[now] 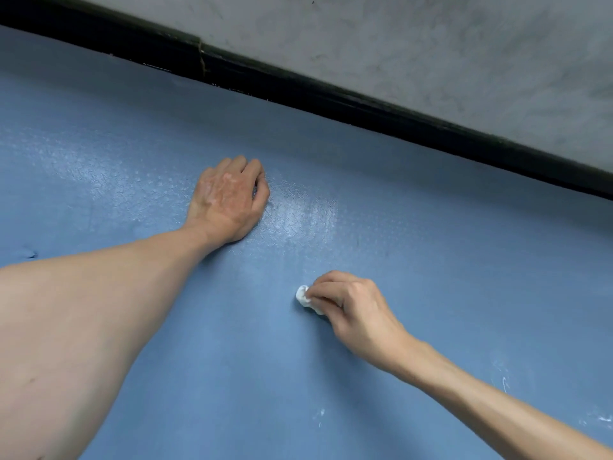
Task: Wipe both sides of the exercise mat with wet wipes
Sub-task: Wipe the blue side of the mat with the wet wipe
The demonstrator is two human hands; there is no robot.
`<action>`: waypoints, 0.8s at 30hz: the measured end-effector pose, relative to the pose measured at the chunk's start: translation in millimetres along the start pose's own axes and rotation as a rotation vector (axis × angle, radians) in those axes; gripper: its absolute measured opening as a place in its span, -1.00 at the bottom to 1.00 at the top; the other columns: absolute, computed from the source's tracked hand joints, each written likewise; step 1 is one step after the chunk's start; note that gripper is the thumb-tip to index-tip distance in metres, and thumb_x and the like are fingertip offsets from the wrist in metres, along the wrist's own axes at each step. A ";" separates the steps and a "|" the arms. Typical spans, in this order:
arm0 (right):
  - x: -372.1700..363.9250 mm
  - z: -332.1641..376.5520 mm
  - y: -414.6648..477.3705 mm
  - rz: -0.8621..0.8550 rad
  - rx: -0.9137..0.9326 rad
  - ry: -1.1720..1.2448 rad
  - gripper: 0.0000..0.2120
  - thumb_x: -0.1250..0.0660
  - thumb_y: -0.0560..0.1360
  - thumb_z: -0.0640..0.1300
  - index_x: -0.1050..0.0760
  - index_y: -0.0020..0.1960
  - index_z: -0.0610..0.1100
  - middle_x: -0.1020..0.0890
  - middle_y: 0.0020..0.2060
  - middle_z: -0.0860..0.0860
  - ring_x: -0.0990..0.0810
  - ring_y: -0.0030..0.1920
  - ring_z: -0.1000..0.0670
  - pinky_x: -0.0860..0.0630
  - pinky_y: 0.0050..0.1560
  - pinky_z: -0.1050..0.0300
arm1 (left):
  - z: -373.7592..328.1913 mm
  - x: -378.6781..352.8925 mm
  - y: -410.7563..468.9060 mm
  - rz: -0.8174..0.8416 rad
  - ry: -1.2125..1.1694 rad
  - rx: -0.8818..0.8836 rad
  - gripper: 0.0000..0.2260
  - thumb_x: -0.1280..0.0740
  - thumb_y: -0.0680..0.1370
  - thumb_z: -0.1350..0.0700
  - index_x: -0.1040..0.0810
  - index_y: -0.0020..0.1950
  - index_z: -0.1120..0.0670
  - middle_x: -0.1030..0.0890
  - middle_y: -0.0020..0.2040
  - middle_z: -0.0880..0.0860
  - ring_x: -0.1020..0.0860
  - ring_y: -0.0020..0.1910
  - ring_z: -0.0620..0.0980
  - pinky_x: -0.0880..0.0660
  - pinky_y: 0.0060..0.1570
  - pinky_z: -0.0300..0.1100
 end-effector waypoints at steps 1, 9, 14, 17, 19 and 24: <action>-2.6 0.4 -3.7 0.004 -0.014 -0.002 -0.84 -0.29 0.57 -0.22 -0.59 -0.15 -0.11 -0.53 -0.20 0.11 -0.49 -0.17 0.10 -0.34 -0.15 0.30 | -0.1 0.5 0.0 -0.001 -0.001 0.002 -0.81 -0.14 0.63 0.06 -0.47 -0.02 0.13 -0.50 -0.13 0.10 -0.39 -0.17 0.09 -0.31 -0.15 -0.02; -20.6 19.5 -44.7 -0.219 -0.001 -0.176 -0.85 -0.36 0.43 -0.29 -0.61 -0.08 -0.09 -0.58 0.00 -0.01 -0.55 -0.08 -0.10 -0.40 -0.07 0.25 | 1.5 5.9 -7.9 0.032 -0.086 0.028 -0.81 -0.15 0.64 0.11 -0.49 0.00 0.18 -0.55 -0.04 0.19 -0.44 -0.04 0.20 -0.30 -0.04 0.02; -46.8 34.6 -77.9 -0.189 0.056 -0.374 -0.53 -0.43 0.21 -0.51 -0.52 -0.01 -0.09 -0.53 -0.02 0.01 -0.45 -0.15 -0.05 -0.49 -0.37 0.18 | -7.4 24.3 -51.2 0.026 -0.320 -0.059 -0.77 -0.11 0.59 0.06 -0.49 -0.08 0.15 -0.52 -0.12 0.12 -0.47 -0.10 0.19 -0.41 -0.07 0.07; -79.2 49.6 -113.6 -0.023 0.163 -0.425 -0.42 -0.40 0.09 -0.49 -0.43 0.03 -0.11 -0.46 -0.03 -0.01 -0.41 -0.14 -0.03 -0.47 -0.51 0.13 | -24.4 29.9 -84.3 0.051 -0.369 -0.120 -0.72 -0.07 0.57 0.02 -0.49 -0.11 0.15 -0.50 -0.16 0.09 -0.47 -0.16 0.16 -0.42 -0.12 0.05; -86.3 53.5 -120.7 0.039 0.216 -0.406 -0.47 -0.39 0.17 -0.46 -0.38 0.04 -0.07 -0.43 -0.09 0.00 -0.41 -0.16 -0.03 -0.49 -0.47 0.10 | -35.2 29.8 -101.5 0.072 -0.379 -0.141 -0.71 -0.07 0.57 0.02 -0.51 -0.10 0.15 -0.51 -0.16 0.08 -0.48 -0.16 0.14 -0.43 -0.11 0.04; -25.4 23.0 -68.5 -0.210 -0.073 -0.236 -0.85 -0.29 0.41 -0.37 -0.51 -0.06 -0.20 -0.53 -0.14 -0.12 -0.54 -0.22 -0.21 -0.50 -0.30 0.02 | -43.6 32.4 -127.9 0.097 -0.372 -0.154 -0.70 -0.06 0.58 0.00 -0.52 -0.07 0.12 -0.47 -0.15 0.01 -0.47 -0.16 0.09 -0.42 -0.10 -0.03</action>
Point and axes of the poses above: each hand's wrist, its own y-axis towards the middle knuckle, its own x-axis out of the back of the hand, z = x × y, the point moved 9 cm from there along y, towards the middle knuckle
